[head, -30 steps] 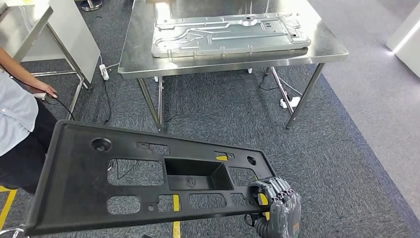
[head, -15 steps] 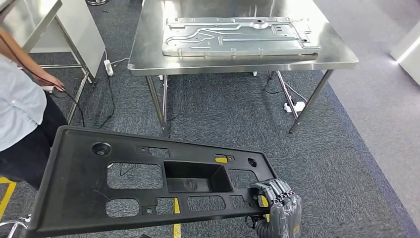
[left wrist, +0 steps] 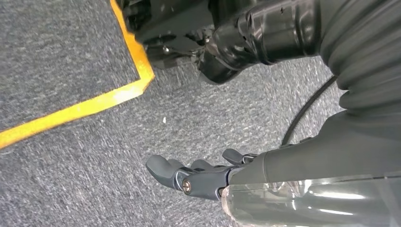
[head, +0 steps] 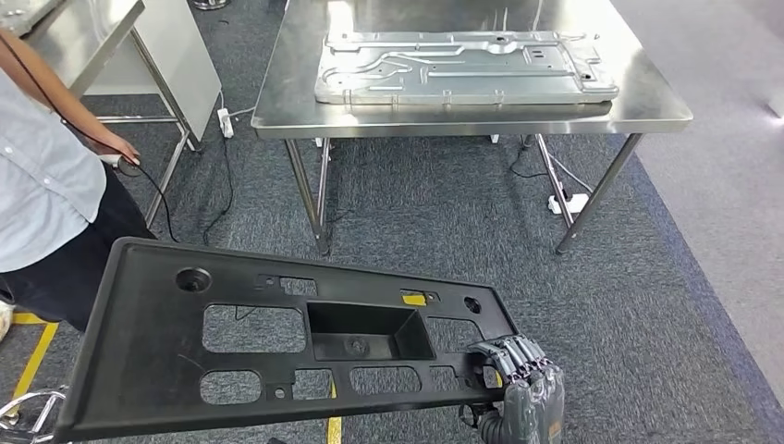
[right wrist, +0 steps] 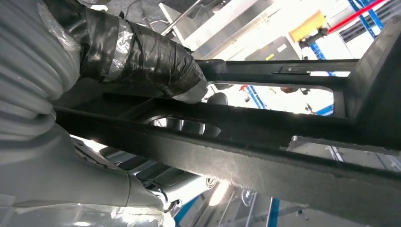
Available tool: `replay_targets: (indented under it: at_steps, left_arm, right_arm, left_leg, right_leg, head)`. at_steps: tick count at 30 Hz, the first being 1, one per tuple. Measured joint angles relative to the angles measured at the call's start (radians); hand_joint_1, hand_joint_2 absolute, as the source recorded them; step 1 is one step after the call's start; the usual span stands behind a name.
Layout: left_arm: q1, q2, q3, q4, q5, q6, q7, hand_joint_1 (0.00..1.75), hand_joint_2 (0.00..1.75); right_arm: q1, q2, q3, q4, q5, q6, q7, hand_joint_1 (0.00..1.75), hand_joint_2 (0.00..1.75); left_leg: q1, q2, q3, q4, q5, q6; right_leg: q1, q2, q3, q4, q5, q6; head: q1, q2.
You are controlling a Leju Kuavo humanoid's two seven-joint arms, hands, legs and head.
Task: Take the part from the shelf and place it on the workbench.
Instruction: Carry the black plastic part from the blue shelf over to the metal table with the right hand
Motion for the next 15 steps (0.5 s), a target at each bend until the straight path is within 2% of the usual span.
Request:
replay_targets:
  at_steps: [2,3,4,5,7,9,10,13,15]
  left_arm:
    - [-0.001,-0.001,0.000,0.000,0.000,0.000,-0.004,0.00,1.75]
    - [0.000,-0.001,0.000,0.000,-0.001,0.000,-0.005,0.00,1.75]
    - [0.001,-0.001,0.000,0.000,-0.001,0.000,-0.005,0.00,1.75]
    - [0.002,-0.001,0.000,0.000,-0.001,0.000,-0.006,0.00,1.75]
    - [0.003,-0.001,0.000,0.000,-0.001,0.000,-0.007,0.00,1.75]
    - [0.001,-0.001,0.000,0.000,-0.001,0.000,-0.008,0.00,1.75]
    - [0.000,-0.002,0.000,0.000,-0.001,0.000,-0.009,0.00,1.75]
    - [0.002,-0.003,0.000,0.000,-0.001,0.000,-0.011,0.00,1.75]
    - [0.002,-0.004,0.000,0.000,-0.002,-0.001,-0.011,0.00,1.75]
  right_arm:
    - [0.003,0.000,-0.002,-0.001,0.003,0.000,0.000,1.75,1.75]
    - [0.004,0.000,-0.003,-0.001,0.004,0.000,0.000,1.75,1.75]
    - [0.006,0.000,-0.004,-0.001,0.006,0.000,0.000,1.75,1.75]
    - [0.006,0.000,-0.005,-0.001,0.007,0.000,0.000,1.75,1.75]
    - [0.007,0.000,-0.006,-0.001,0.009,0.000,0.000,1.75,1.75]
    - [0.008,0.000,-0.006,-0.001,0.010,0.000,0.000,1.75,1.75]
    - [0.008,0.000,-0.006,-0.002,0.010,0.000,0.000,1.75,1.75]
    - [0.009,0.000,-0.007,-0.003,0.010,0.000,0.000,1.75,1.75]
    - [0.009,0.000,-0.007,-0.006,0.010,0.000,0.000,1.75,1.75]
  left_leg:
    - [0.000,0.008,-0.060,0.131,-0.066,-0.004]
    - [0.000,0.009,-0.084,0.184,-0.084,-0.006]
    - [0.000,0.010,-0.094,0.207,-0.084,-0.007]
    - [0.000,0.013,-0.084,0.189,-0.064,-0.007]
    - [-0.001,0.033,-0.020,0.061,0.000,-0.002]
    - [-0.006,0.054,0.031,-0.045,0.034,0.008]
    - [-0.008,0.059,0.038,-0.062,0.034,0.012]
    - [-0.008,0.044,0.038,-0.071,0.041,0.029]
    - [-0.004,0.036,0.041,-0.079,0.047,0.041]
  right_leg:
    - [0.005,-0.015,0.000,0.000,-0.002,-0.008]
    - [0.007,-0.023,-0.001,0.001,-0.003,-0.009]
    - [0.008,-0.029,-0.001,0.002,-0.004,-0.010]
    - [0.009,-0.035,0.000,0.004,-0.005,-0.009]
    - [0.010,-0.044,0.002,0.010,-0.011,-0.006]
    - [0.015,-0.053,0.002,0.018,-0.017,0.002]
    - [0.017,-0.056,0.001,0.020,-0.018,0.005]
    - [0.017,-0.061,0.001,0.023,-0.024,0.020]
    - [0.013,-0.042,-0.022,0.080,-0.064,0.030]
  head:
    - [-0.002,0.000]
    - [-0.001,0.000]
    - [-0.002,0.000]
    - [-0.002,0.000]
    - [-0.002,0.000]
    - [-0.001,0.000]
    - [-0.001,0.000]
    - [0.000,0.000]
    - [0.000,0.000]
